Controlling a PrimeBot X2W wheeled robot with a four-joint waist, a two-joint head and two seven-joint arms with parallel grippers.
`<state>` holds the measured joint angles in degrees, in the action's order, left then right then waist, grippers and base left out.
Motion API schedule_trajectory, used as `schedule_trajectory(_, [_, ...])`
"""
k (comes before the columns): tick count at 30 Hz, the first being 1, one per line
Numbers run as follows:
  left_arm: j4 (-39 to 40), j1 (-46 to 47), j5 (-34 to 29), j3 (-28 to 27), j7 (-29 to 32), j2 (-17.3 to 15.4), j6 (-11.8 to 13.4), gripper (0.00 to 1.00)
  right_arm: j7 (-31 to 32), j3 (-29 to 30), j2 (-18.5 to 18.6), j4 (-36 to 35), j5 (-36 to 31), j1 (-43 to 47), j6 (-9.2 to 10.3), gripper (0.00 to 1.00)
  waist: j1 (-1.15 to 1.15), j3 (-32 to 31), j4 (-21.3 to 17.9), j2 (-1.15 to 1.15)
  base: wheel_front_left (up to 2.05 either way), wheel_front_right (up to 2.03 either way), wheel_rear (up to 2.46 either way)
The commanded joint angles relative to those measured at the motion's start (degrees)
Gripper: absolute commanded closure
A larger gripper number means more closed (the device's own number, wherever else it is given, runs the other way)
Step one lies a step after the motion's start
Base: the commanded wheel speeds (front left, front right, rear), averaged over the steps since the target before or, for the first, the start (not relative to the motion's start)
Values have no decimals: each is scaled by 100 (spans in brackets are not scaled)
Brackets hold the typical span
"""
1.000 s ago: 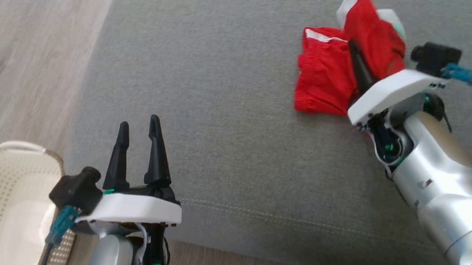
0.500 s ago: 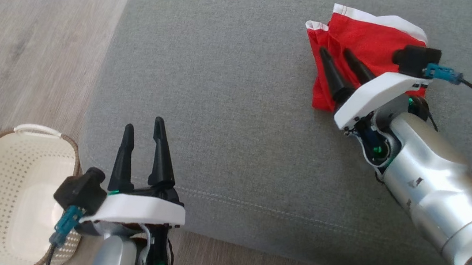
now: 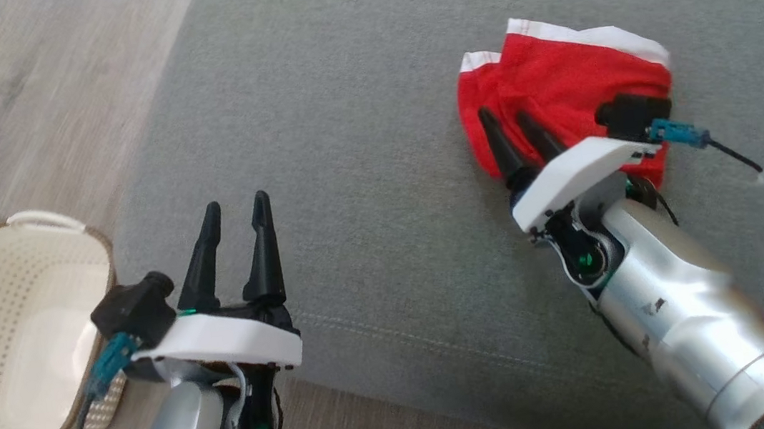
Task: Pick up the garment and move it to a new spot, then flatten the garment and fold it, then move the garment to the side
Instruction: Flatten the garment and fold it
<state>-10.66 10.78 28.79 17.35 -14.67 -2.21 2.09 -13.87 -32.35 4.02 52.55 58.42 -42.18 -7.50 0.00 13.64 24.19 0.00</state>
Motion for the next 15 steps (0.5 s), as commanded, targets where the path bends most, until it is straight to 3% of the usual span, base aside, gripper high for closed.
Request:
schedule_trajectory(1, [161, 135, -60, -255, -33, -66, 15, 0, -81, -100, -114, -253, 41, -250, 1, 0, 0, -77, -126, 0, 0, 0, 0])
schedule_trajectory(8, [197, 112, -196, -434, -33, -66, -22, 0, -108, 72, -113, -812, -35, -353, 1, 0, 0, -270, -582, 0, 0, 0, 0])
schedule_trajectory(15, [267, 102, -298, -586, -33, -66, -47, 0, -111, 922, 330, -1471, -1071, -120, 1, 0, 0, -483, -1079, 0, 0, 0, 0])
